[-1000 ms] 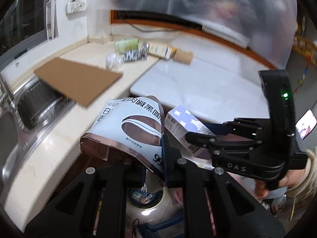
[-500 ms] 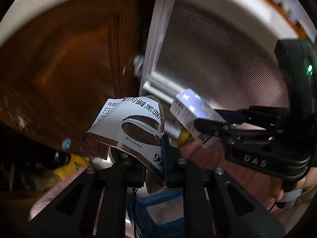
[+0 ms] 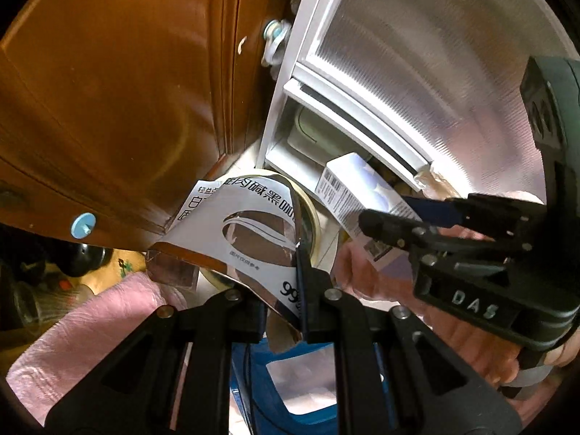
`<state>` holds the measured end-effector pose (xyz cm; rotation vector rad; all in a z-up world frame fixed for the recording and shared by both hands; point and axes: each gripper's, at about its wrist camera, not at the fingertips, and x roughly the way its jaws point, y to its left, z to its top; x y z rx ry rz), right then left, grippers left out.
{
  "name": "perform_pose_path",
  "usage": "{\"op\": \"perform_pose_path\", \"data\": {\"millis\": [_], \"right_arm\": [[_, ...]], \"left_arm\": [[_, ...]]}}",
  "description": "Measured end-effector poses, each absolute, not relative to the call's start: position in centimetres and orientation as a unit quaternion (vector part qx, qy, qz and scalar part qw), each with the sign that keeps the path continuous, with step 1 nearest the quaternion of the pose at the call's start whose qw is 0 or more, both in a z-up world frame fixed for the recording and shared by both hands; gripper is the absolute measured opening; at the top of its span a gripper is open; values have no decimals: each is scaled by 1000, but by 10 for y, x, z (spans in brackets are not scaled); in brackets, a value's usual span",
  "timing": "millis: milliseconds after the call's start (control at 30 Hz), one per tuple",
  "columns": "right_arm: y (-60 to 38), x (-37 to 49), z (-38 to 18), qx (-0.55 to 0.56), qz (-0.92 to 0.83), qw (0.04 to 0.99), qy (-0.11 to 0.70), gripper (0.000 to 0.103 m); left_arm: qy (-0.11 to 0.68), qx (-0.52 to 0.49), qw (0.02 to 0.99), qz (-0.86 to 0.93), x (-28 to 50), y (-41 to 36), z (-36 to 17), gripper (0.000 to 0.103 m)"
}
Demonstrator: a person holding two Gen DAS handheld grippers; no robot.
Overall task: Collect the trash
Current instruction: 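Open both grippers over the bin to drop the box and wrapper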
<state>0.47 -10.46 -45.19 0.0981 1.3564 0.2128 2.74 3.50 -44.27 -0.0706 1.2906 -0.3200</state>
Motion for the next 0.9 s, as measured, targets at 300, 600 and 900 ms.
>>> {"op": "perform_pose_path", "data": {"millis": [300,600,900], "right_arm": [[-111,35,-483,61,80,749,655,36],[-105,44,-494,54,81,743,662,36],[-107,46,-493,63,79,744,660,38]], "left_arm": [[619,-43,770,-150,47,34,-462,10],[622,-43,766,-156,50,35,-467,10],[617,-45,771,-151,52,41,-465,10]]}}
